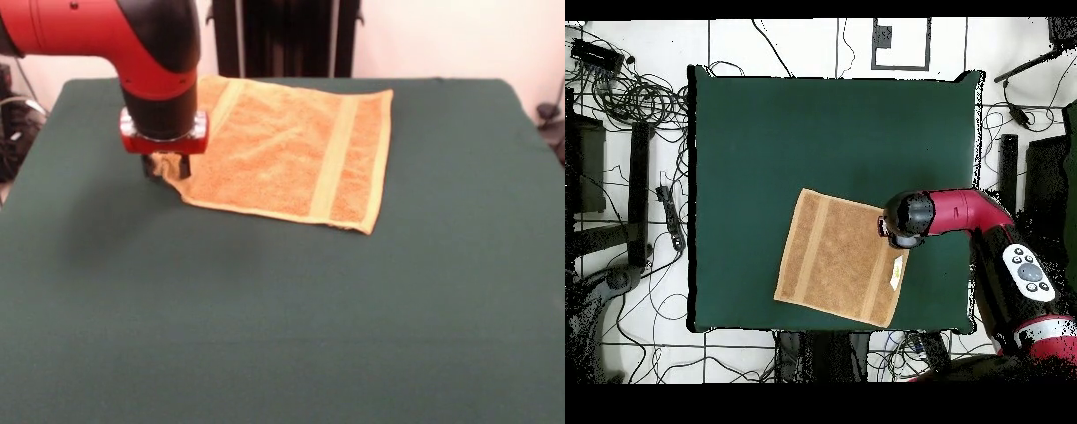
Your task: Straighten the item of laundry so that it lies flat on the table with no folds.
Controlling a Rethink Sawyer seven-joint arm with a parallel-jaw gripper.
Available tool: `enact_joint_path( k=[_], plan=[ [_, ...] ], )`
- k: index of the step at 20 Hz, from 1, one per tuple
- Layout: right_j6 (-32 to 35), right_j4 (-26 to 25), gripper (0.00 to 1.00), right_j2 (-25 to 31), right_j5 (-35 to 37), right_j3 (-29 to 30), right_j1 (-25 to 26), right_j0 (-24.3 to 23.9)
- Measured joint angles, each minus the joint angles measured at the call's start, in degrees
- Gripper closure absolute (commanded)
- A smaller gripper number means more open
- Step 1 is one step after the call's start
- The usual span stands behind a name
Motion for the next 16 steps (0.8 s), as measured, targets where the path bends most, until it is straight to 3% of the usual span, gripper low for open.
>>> enact_joint_path(
  k=[8,16],
  plan=[
    [-1.7,-0.2,0.0,0.3,0.4,-0.5,0.2,-0.5],
    [-8.2,-0.2,0.0,1.5,3.2,-2.0,1.1,-1.0]
  ],
)
